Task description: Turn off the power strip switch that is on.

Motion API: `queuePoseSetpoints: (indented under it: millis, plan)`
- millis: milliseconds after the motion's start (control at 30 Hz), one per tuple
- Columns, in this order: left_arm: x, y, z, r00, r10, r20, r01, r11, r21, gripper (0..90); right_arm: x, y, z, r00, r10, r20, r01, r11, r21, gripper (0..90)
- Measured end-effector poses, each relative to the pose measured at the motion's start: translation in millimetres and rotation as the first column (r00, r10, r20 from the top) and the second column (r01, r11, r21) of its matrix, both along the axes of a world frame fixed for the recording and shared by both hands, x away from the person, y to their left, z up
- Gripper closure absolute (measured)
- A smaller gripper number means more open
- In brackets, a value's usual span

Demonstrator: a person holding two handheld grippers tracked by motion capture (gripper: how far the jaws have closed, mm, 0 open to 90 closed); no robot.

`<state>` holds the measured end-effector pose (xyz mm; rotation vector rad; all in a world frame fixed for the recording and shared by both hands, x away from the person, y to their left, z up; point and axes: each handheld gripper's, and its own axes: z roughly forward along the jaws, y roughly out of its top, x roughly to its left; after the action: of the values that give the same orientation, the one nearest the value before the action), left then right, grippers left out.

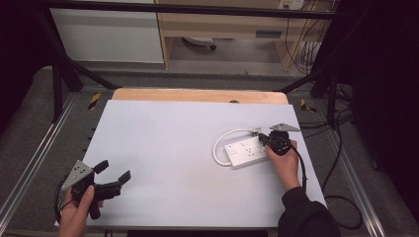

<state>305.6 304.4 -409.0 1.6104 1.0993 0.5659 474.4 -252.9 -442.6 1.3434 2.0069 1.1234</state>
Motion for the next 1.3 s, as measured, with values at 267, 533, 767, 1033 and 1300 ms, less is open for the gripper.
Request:
queuePoseSetpoints:
  millis: [267,533,767,1033,1300]
  plan:
    - [-0.1,-0.1,0.0,1.0000,0.000,0.000,0.000,1.0000,0.000,5.2,-0.3,-0.3,-0.8,1.0000,-0.004,0.002,0.004,1.0000,0.007,90.0]
    - [-0.1,-0.2,0.0,1.0000,-0.002,0.000,0.002,1.0000,0.003,5.2,-0.2,-1.5,-1.5,1.0000,0.000,0.009,0.000,0.9999,0.012,90.0]
    - [0.0,-0.3,-0.1,1.0000,-0.003,-0.001,0.003,1.0000,0.004,5.2,-0.5,-1.8,-1.8,1.0000,-0.001,0.005,0.001,0.9998,0.021,90.0]
    - [0.1,-0.6,-0.3,1.0000,-0.003,-0.002,0.003,1.0000,0.006,5.2,-0.5,-2.2,-2.1,1.0000,-0.002,0.004,0.002,0.9996,0.028,90.0]
    - [0.2,-0.9,-0.5,1.0000,-0.003,-0.003,0.003,1.0000,0.003,5.2,0.0,-2.6,-2.5,1.0000,0.000,0.004,0.000,0.9995,0.031,90.0]
